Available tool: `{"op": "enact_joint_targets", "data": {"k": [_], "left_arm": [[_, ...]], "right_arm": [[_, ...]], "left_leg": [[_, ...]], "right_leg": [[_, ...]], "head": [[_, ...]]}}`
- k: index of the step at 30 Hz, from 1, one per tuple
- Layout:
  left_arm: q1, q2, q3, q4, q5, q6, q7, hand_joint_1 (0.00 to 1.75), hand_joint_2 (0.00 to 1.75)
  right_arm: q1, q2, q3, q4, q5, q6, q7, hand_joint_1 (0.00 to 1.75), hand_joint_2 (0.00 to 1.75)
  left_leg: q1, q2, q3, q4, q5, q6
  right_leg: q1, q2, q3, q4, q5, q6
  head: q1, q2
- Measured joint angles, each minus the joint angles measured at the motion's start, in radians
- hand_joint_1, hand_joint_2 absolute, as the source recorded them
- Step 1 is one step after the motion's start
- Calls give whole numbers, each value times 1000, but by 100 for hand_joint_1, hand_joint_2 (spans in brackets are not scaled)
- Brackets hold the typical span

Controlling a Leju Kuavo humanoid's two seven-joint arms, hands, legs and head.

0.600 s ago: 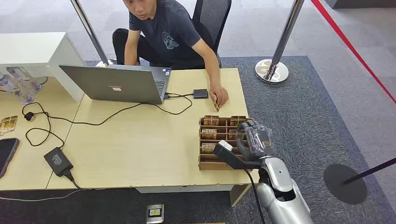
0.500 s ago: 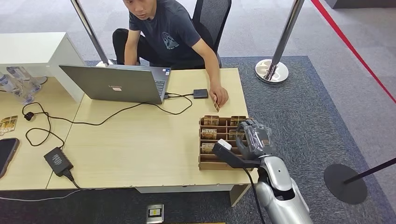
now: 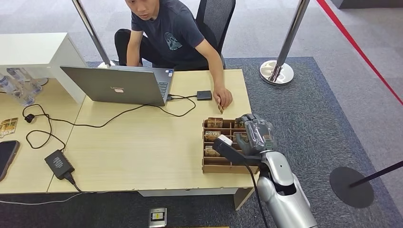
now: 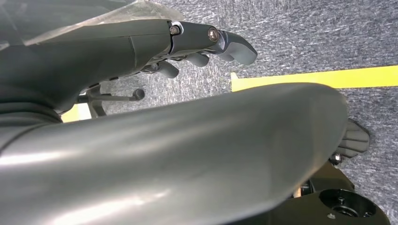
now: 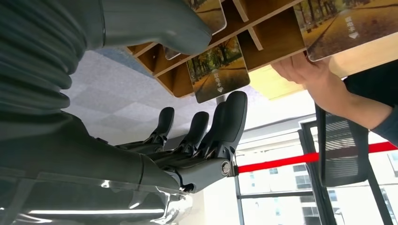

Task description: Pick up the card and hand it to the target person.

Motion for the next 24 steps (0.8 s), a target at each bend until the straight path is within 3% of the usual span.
{"op": "enact_joint_targets", "data": {"k": [11, 24], "left_arm": [[-1, 0, 0, 0, 14, 0, 9, 0, 0], [1, 0, 0, 0, 14, 1, 9, 0, 0]], "right_arm": [[-57, 26, 2, 105, -34, 2, -8, 79, 175], [-17, 21, -1, 127, -28, -31, 7, 77, 175]], "left_leg": [[0, 0, 0, 0, 0, 0], [0, 0, 0, 0, 0, 0]], "right_leg": [[0, 0, 0, 0, 0, 0], [0, 0, 0, 0, 0, 0]], "head": [[0, 0], [0, 0]]}}
